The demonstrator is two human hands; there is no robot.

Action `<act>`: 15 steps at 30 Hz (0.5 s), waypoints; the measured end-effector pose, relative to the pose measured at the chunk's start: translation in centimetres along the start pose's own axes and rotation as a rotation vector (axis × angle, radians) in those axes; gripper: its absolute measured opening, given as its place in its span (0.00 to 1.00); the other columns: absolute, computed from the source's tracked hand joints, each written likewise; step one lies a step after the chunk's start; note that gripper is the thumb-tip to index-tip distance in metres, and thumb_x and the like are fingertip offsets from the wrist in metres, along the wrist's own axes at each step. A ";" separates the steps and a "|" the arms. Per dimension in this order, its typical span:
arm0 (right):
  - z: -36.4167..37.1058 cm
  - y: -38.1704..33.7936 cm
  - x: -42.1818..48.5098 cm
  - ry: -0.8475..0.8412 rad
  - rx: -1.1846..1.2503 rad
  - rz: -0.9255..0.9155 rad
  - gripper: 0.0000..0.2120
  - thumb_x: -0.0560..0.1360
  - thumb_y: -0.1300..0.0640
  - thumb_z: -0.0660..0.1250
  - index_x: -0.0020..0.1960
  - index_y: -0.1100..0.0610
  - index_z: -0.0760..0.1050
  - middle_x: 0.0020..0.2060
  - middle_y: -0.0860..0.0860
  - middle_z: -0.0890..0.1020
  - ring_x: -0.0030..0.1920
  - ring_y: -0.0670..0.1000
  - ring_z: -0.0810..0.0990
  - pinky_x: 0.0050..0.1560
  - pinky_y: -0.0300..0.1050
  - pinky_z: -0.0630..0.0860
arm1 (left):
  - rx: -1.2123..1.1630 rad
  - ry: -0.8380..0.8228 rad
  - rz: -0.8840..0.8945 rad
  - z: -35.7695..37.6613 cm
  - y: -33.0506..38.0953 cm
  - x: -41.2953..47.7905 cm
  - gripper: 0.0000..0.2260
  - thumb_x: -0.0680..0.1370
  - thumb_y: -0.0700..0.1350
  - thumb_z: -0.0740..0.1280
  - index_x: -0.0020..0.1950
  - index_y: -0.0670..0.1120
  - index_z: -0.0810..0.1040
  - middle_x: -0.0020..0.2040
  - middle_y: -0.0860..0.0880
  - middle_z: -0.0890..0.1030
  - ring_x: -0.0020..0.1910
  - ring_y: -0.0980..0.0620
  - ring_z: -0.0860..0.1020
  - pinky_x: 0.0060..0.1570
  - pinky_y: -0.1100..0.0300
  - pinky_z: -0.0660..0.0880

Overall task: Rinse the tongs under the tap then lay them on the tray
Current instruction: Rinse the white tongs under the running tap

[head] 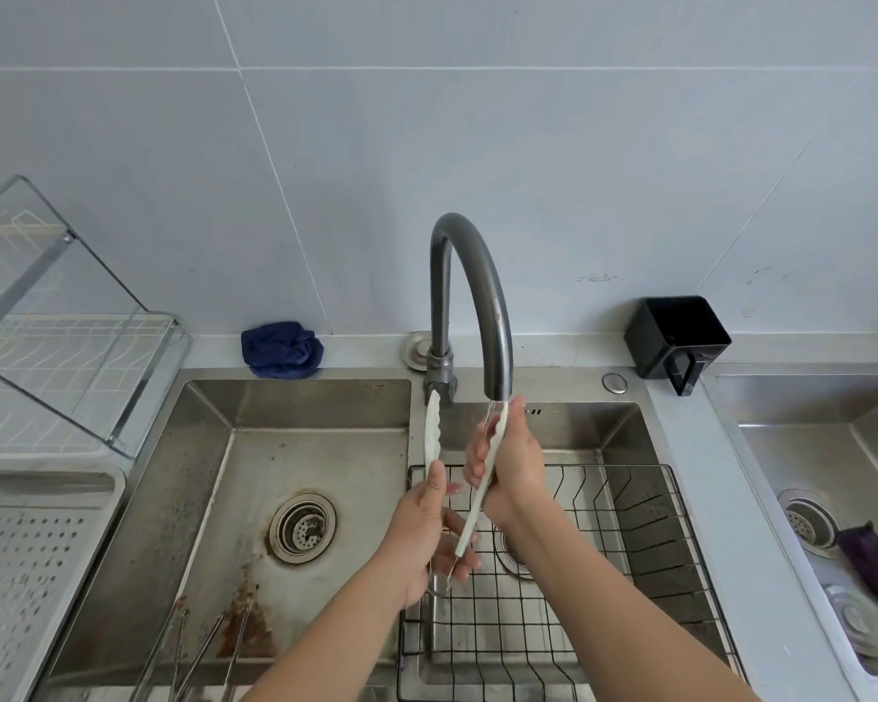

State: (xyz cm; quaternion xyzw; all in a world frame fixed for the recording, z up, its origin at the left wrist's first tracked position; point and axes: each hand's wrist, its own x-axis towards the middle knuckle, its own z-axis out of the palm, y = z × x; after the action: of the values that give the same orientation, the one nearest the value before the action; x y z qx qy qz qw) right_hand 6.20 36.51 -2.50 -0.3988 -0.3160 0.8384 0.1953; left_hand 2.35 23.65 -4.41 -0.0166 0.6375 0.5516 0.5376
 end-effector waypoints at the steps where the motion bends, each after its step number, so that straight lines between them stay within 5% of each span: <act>1: 0.0 -0.2 0.0 -0.021 0.057 0.047 0.27 0.81 0.34 0.60 0.36 0.54 0.75 0.25 0.52 0.70 0.22 0.51 0.65 0.22 0.42 0.64 | 0.011 0.030 0.012 0.2 0.0 0.0 0.33 0.71 0.75 0.59 0.59 0.47 0.74 0.33 0.40 0.81 0.27 0.42 0.81 0.25 0.57 0.74; 6: 0.2 -1.1 -0.9 -0.394 0.226 0.066 0.18 0.85 0.51 0.58 0.46 0.56 0.83 0.37 0.51 0.78 0.32 0.50 0.75 0.33 0.44 0.75 | 0.079 0.066 -0.070 0.0 0.2 0.2 0.30 0.78 0.71 0.56 0.60 0.45 0.76 0.25 0.46 0.76 0.21 0.46 0.75 0.21 0.61 0.69; 9: 1.3 -1.2 -1.0 -0.296 0.068 0.009 0.13 0.82 0.51 0.60 0.46 0.57 0.76 0.29 0.51 0.71 0.26 0.50 0.68 0.27 0.43 0.68 | 0.088 0.041 -0.103 0.6 -0.2 0.0 0.31 0.79 0.70 0.57 0.57 0.42 0.77 0.25 0.47 0.73 0.20 0.47 0.72 0.20 0.62 0.67; 12: 2.0 -1.7 -0.7 -0.184 -0.105 0.083 0.19 0.82 0.46 0.59 0.40 0.58 0.74 0.26 0.53 0.70 0.24 0.52 0.66 0.27 0.43 0.67 | 0.075 0.044 -0.106 1.4 -0.4 -0.1 0.23 0.82 0.61 0.61 0.57 0.40 0.75 0.28 0.46 0.73 0.19 0.47 0.70 0.21 0.62 0.65; 15: 1.8 -2.0 -1.1 -0.320 -0.045 0.086 0.14 0.81 0.50 0.61 0.48 0.60 0.77 0.32 0.57 0.77 0.29 0.54 0.72 0.32 0.47 0.73 | 0.083 0.057 -0.102 0.9 -0.2 0.1 0.18 0.83 0.57 0.60 0.49 0.42 0.78 0.26 0.48 0.73 0.18 0.48 0.68 0.20 0.64 0.63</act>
State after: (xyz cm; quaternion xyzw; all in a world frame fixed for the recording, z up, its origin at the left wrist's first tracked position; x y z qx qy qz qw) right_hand 5.61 36.64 0.31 -0.2779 -0.3446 0.8914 0.0975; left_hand 3.01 24.27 -4.50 -0.0422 0.6732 0.4960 0.5469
